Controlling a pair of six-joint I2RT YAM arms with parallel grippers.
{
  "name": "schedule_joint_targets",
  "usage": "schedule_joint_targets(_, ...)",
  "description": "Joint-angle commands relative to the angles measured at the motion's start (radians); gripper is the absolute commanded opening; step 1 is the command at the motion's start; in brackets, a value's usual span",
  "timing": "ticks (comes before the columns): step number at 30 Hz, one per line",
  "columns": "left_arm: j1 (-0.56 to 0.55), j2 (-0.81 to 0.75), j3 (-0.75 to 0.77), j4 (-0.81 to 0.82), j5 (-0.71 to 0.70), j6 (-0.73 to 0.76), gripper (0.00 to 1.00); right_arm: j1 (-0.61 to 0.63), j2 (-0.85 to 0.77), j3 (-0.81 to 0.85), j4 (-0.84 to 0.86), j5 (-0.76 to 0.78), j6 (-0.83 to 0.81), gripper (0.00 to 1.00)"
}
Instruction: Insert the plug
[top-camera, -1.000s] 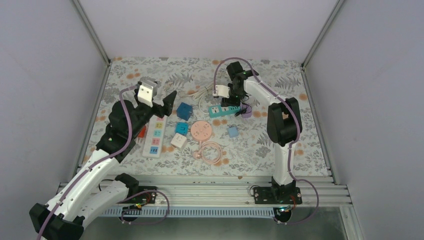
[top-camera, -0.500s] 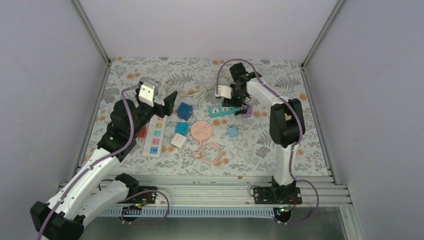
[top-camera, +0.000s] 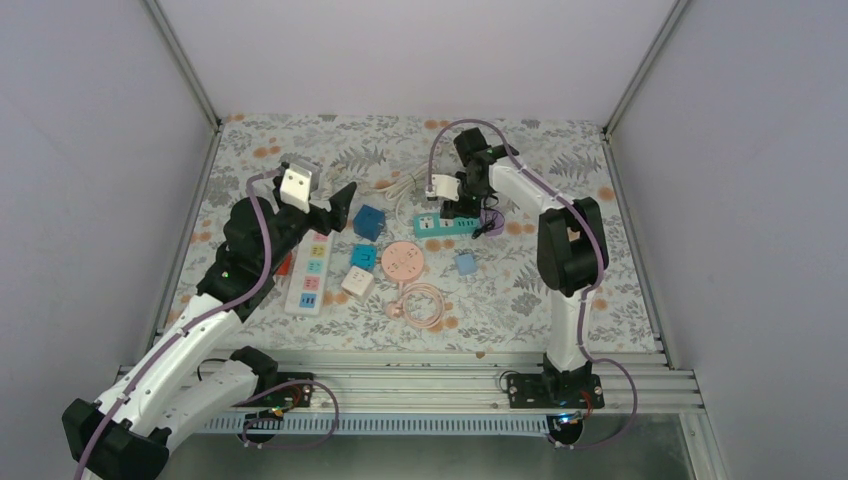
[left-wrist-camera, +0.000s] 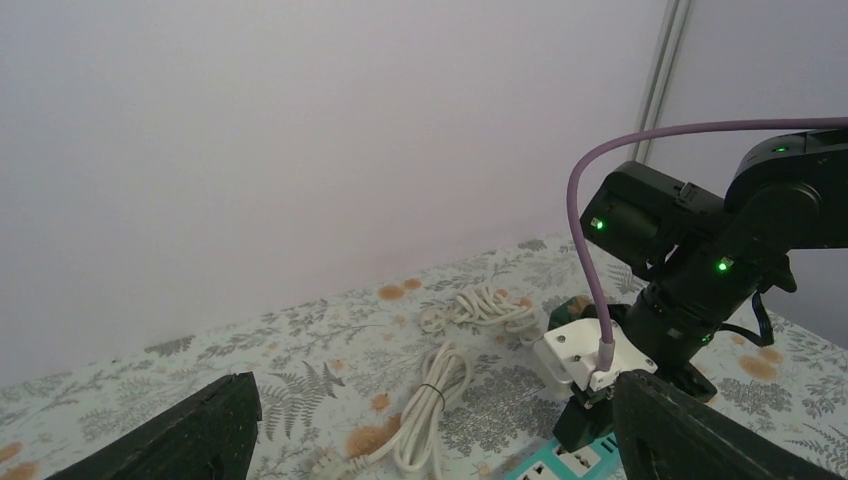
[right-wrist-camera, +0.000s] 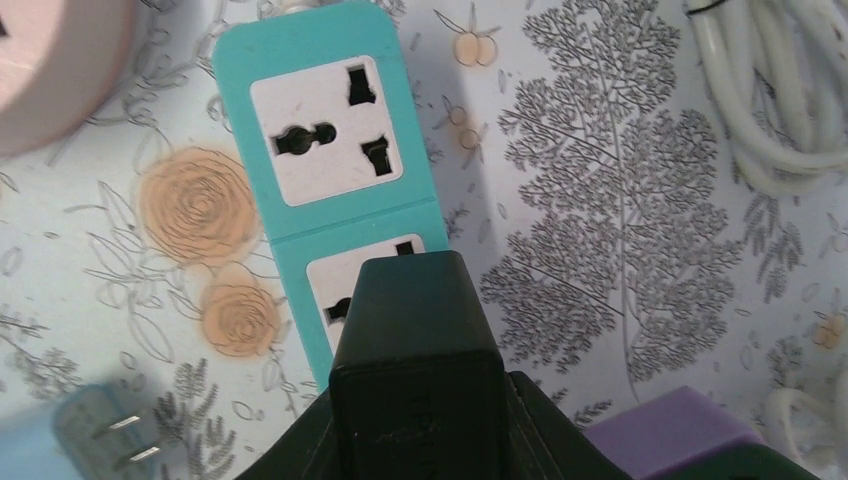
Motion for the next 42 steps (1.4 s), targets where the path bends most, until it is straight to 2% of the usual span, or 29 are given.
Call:
schedule_joint_targets(1,0.002,-0.008,-0.002,0.016,0.007,0.013,0.88,0.024,0.015,-0.014,-0.105,-0.078,0.074,0.03)
schedule_joint_targets(10,0.001,-0.01,0.011,0.012,0.01,0.013,0.88,0.083,0.006,-0.017,-0.146,-0.027,0.123,0.03)
schedule_joint_targets(18,0.002,-0.053,0.013,0.004,-0.022,0.014,0.88,0.099,0.121,0.078,-0.215,0.045,0.168,0.04)
schedule_joint_targets(22,0.002,-0.062,0.015,0.007,-0.029,0.013,0.88,0.1,0.137,0.031,-0.186,0.087,0.214,0.04)
schedule_joint_targets(32,0.002,-0.059,0.018,-0.001,-0.042,0.015,0.88,0.099,0.169,-0.126,-0.062,0.067,0.346,0.05)
schedule_joint_targets(38,0.002,-0.059,0.021,-0.004,-0.042,0.016,0.88,0.061,0.084,-0.145,-0.036,0.145,0.275,0.04)
schedule_joint_targets(42,0.001,-0.057,0.021,-0.003,-0.041,0.013,0.88,0.034,0.06,-0.061,-0.085,0.245,0.218,0.04)
